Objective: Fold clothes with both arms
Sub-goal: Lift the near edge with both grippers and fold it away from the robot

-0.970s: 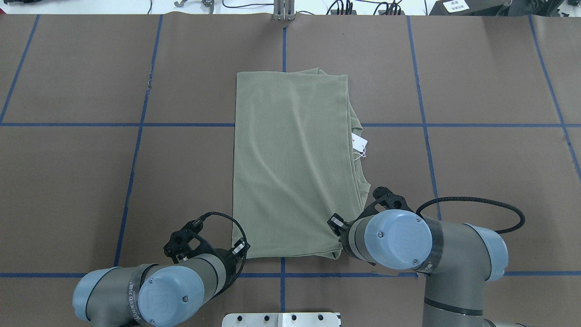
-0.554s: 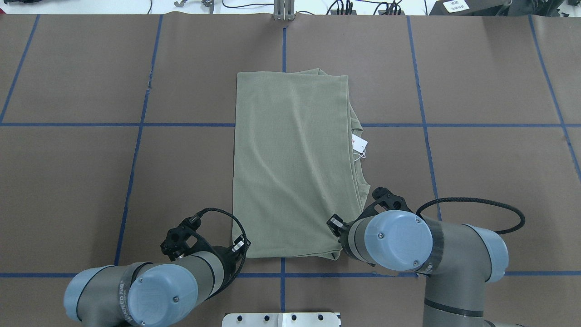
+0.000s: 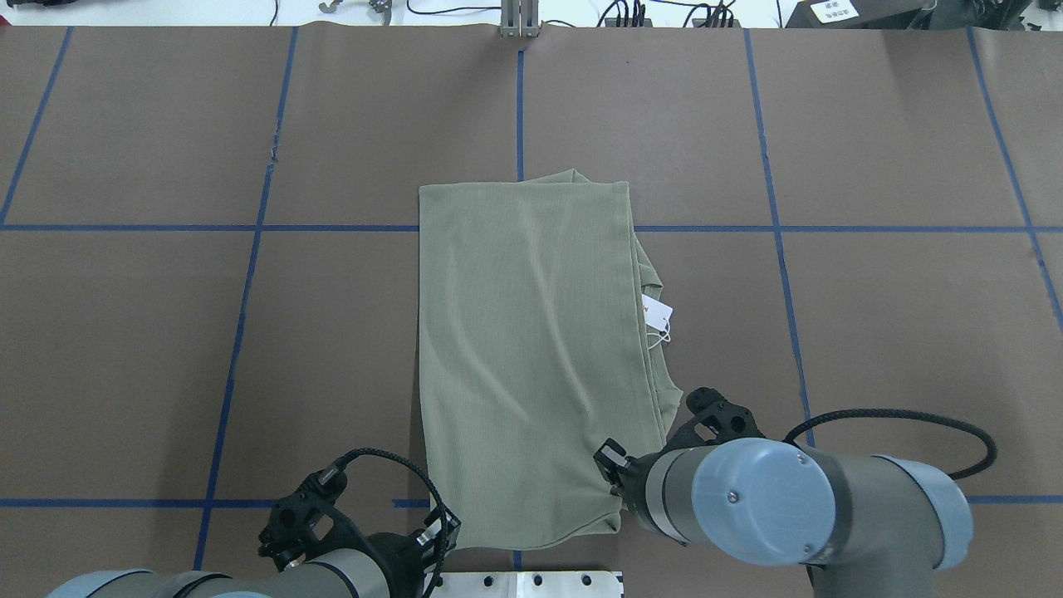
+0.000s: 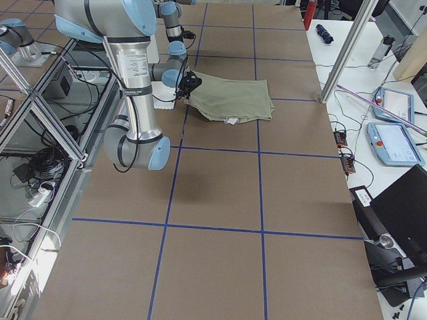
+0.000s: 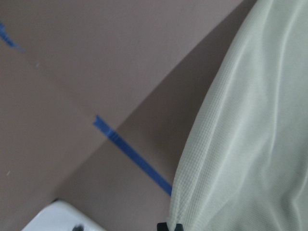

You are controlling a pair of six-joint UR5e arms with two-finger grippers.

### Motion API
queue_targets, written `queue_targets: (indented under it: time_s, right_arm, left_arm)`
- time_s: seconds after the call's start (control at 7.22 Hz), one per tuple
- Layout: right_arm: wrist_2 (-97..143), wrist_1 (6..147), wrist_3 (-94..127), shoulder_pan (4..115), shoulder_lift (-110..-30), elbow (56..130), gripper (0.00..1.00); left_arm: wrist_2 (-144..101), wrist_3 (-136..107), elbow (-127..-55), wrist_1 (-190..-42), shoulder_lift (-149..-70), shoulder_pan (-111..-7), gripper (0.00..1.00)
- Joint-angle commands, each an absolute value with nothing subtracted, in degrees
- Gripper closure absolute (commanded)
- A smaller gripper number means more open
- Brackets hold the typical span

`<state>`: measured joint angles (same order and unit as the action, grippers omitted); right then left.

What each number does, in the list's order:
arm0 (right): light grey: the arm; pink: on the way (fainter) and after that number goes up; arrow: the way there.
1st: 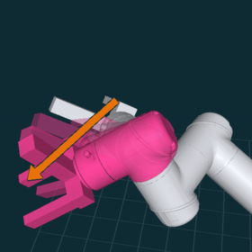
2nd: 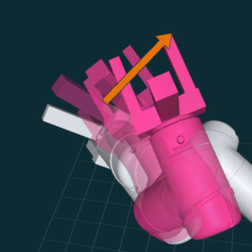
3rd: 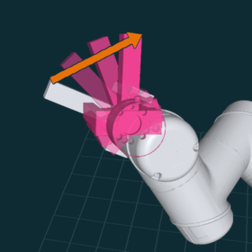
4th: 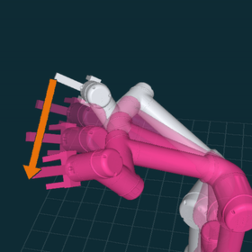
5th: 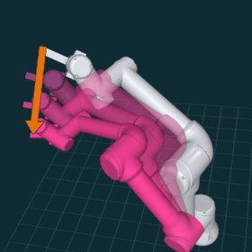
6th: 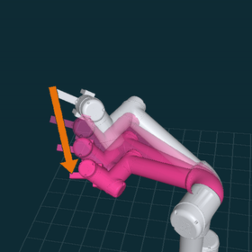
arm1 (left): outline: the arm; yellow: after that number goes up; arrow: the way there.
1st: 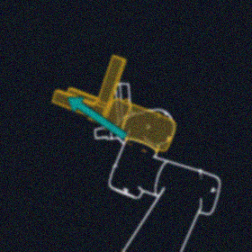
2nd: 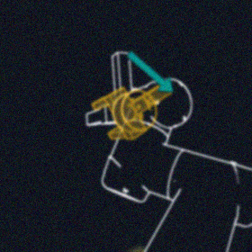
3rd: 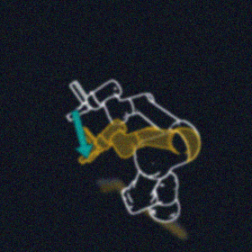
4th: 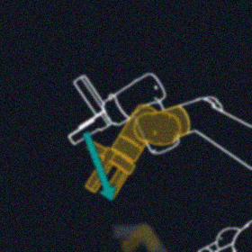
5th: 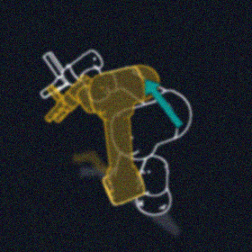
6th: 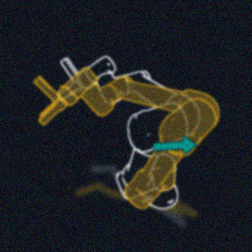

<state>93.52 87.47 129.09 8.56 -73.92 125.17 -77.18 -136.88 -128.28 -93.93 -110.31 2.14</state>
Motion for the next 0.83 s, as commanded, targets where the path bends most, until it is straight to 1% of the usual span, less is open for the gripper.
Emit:
queue_targets:
  time_s: [0.0, 0.14, 0.28, 0.42, 0.55, 0.69]
  right_arm:
    - [92.91, 87.45, 132.36, 7.73, -76.82, 132.69, 1.0]
    - [92.81, 87.45, 132.36, 11.21, -75.25, 132.19, 1.0]
    - [93.16, 87.36, 131.49, 16.56, -72.8, 130.1, 1.0]
    - [93.25, 87.1, 131.22, 20.18, -68.68, 125.38, 1.0]
    - [93.51, 87.01, 129.83, 23.61, -65.34, 120.63, 1.0]
    - [93.52, 86.75, 126.33, 26.17, -64.69, 117.8, 1.0]
  left_arm:
    - [-77.08, -138.51, -133.67, -91.68, -110.83, 1.86, 1.0]
    - [-77.43, -137.47, -133.16, -91.76, -111.61, -2.59, 1.0]
    - [-77.78, -129.63, -132.37, -91.76, -114.93, -8.64, 1.0]
    - [-79.87, -123.98, -131.15, -91.76, -115.57, -14.62, 1.0]
    - [-83.2, -121.23, -126.17, -92.45, -116.79, -20.59, 1.0]
    - [-83.58, -116.59, -119.51, -96.12, -118.98, -25.09, 1.0]
